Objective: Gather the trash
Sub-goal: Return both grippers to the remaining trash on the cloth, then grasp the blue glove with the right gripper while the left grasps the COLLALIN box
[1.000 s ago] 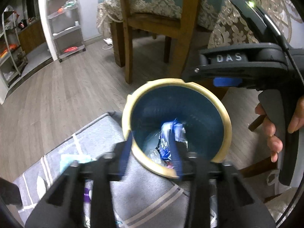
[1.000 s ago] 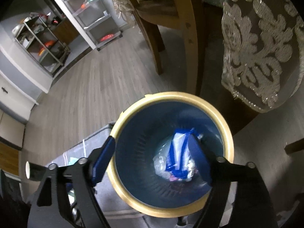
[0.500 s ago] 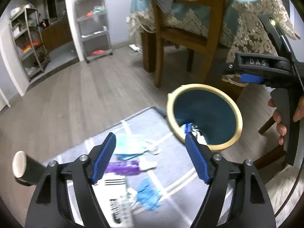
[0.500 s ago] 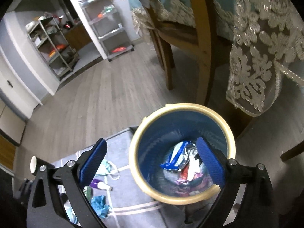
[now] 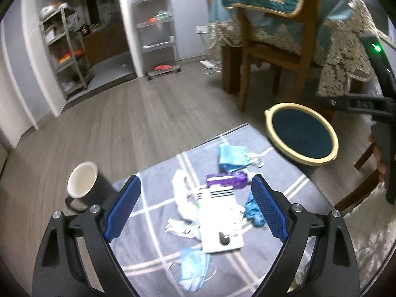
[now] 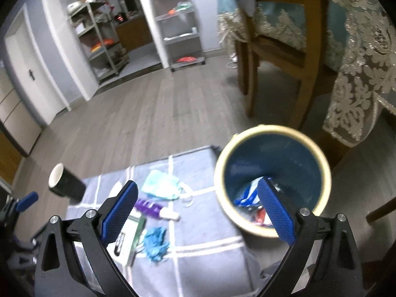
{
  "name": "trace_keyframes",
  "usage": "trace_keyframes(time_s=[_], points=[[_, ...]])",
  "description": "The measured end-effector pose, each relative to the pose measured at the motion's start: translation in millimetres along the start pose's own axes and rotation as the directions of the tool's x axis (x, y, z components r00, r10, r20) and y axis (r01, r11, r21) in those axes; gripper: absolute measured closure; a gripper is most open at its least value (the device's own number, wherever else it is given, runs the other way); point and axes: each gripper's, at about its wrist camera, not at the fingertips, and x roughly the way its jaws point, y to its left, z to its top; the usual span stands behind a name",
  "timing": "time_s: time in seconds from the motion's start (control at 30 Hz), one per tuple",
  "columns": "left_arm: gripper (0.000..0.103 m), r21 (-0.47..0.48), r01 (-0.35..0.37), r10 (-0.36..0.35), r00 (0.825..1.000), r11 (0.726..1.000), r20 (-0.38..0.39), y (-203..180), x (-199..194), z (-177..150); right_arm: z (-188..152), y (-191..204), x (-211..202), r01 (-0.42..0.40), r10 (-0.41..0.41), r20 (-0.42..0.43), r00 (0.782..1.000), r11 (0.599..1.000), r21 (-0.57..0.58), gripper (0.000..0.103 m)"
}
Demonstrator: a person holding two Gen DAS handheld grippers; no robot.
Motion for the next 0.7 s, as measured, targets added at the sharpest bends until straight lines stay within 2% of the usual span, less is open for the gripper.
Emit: trace_keyframes(time_s=[0.2, 0.3, 0.47, 0.7], points=[[0.013, -0.059, -0.015, 0.013, 0.999, 0.998, -0.043, 26, 10, -29, -18, 20, 21, -0.008, 0.006, -0.1, 0.995, 1.0, -0.02, 0.007], [0.013, -0.06, -0.006, 0.001, 0.997, 0.998, -0.075, 28, 21, -38, -29, 30, 38, -0.038, 0.037, -0.167, 0.985, 0.999, -0.002, 0.007], [0.013, -0.109, 0.021, -0.037, 0.989, 0.994, -0.145, 26, 44, -56, -49, 45, 71, -0.045, 0.035, -0.277, 0.96, 0.999, -0.029, 0.007], [0.013, -0.037, 0.0, -0.009, 0.971, 0.999, -0.237, 16, 71, -75, -70, 52, 105, -0.04, 0.017, -0.389, 0.921, 0.998, -0.05, 0.008]])
